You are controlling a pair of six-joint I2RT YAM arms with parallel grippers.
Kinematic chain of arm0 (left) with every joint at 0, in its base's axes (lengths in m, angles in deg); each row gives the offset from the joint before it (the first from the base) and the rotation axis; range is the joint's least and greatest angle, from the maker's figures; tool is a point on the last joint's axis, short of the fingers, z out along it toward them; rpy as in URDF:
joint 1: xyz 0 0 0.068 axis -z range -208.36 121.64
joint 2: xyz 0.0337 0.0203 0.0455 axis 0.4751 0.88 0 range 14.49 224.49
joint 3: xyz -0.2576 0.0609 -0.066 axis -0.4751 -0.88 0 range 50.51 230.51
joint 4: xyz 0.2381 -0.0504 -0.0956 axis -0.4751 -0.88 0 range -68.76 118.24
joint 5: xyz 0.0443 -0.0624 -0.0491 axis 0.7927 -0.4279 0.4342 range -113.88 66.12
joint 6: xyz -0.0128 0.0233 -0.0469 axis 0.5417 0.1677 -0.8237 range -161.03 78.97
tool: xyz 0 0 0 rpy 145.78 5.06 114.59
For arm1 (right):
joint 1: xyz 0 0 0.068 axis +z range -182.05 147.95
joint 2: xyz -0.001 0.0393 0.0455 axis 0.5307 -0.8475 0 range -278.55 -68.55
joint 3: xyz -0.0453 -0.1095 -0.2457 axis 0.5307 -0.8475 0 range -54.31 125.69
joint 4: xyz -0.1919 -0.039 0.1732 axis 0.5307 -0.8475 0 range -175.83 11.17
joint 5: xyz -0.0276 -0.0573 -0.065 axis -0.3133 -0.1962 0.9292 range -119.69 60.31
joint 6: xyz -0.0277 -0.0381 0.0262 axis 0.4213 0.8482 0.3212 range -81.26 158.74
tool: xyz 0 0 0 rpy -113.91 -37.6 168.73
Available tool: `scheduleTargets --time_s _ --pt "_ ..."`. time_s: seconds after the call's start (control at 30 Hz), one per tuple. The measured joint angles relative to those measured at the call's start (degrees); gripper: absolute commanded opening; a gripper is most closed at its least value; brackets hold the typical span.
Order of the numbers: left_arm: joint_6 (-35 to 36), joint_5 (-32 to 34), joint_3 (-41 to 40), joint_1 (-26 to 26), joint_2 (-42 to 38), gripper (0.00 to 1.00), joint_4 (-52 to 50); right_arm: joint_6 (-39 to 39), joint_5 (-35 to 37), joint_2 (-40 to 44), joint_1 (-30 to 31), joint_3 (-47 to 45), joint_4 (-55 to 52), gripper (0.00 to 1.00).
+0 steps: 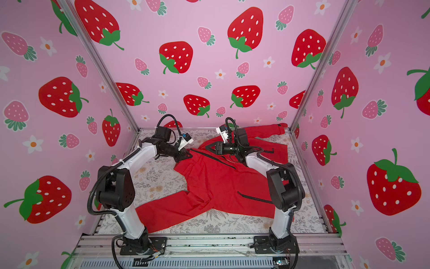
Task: Unzip the jacket
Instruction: Unzip the zipper on the jacket.
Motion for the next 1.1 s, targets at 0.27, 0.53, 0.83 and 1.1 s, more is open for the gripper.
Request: scheduleTargets --time_s 0.27,0.53,0.83,1.1 --pt "-2.40 0.33 -2.71 0.70 0.00 0.00 2.14 -25.90 5.73 -4.63 2.91 -3.96 12.72 0.32" --pt "-3.54 2.75 -6.10 3.02 -0.07 0.00 5.16 -52.72 10.23 -8.28 4.90 -4.96 23.74 0.30" --pt "-4.72 5.16 -6.60 4.22 -0.07 0.00 7.43 -63.54 13.94 -5.73 7.87 -9.27 21.75 0.28" --pt "-4.70 5.99 -7.23 4.52 -0.07 0.00 8.15 -66.38 16.09 -4.63 7.93 -10.60 20.83 0.31"
